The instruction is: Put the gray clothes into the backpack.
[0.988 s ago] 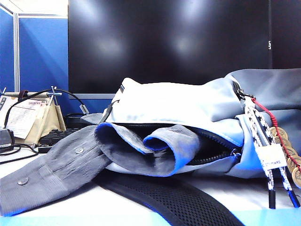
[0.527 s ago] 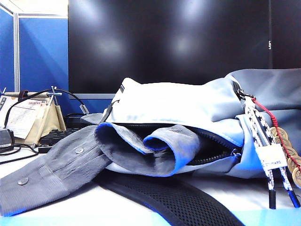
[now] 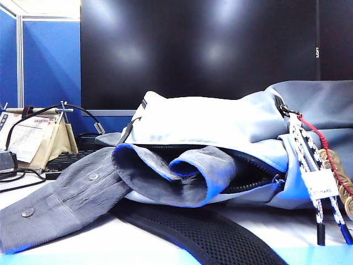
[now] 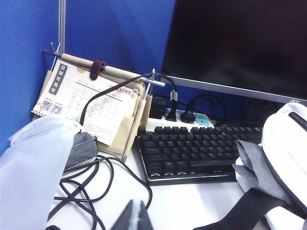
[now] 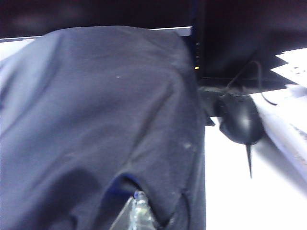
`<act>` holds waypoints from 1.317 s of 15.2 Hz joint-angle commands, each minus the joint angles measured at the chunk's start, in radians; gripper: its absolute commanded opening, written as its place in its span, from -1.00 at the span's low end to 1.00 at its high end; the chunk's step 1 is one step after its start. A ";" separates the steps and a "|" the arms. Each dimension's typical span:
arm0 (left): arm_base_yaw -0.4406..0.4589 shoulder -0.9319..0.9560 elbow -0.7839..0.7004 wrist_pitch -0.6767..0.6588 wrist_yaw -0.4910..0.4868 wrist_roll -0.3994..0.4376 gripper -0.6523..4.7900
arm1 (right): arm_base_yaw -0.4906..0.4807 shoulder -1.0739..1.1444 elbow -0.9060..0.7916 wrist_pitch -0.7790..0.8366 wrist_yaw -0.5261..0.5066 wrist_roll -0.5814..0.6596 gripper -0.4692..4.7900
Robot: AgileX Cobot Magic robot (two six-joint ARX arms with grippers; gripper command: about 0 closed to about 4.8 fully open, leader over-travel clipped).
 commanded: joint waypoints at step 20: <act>0.000 -0.002 0.000 0.008 -0.002 0.000 -0.77 | 0.048 -0.002 -0.008 0.091 -0.013 -0.004 -0.84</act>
